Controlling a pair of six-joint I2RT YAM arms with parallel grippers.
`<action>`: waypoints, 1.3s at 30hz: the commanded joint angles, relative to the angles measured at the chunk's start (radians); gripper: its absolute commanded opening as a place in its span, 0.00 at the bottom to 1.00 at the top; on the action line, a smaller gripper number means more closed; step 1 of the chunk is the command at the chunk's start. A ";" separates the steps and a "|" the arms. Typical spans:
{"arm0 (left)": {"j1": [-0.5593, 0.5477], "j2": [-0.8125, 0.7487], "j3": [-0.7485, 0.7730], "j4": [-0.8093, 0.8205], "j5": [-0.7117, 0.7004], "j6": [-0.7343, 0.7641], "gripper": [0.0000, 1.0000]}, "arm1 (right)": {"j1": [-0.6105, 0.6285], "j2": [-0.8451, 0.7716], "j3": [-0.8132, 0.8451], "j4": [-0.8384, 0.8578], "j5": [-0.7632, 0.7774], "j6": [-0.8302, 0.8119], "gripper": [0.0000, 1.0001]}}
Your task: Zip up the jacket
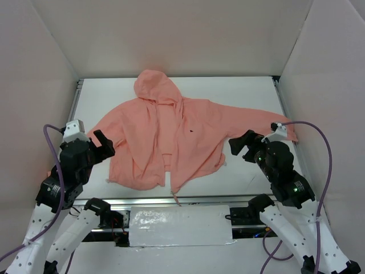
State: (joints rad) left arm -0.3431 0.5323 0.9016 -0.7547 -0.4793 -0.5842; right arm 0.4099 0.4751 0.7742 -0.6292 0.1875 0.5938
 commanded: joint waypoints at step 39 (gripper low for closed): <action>-0.640 0.860 -0.055 0.244 0.062 -0.417 0.72 | 0.010 0.194 -0.030 0.059 -0.123 -0.037 1.00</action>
State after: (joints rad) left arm -0.9733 1.3769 0.8337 -0.5537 -0.4145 -0.9771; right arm 0.4129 0.6777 0.7586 -0.6125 0.0528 0.5755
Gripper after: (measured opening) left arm 0.732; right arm 0.999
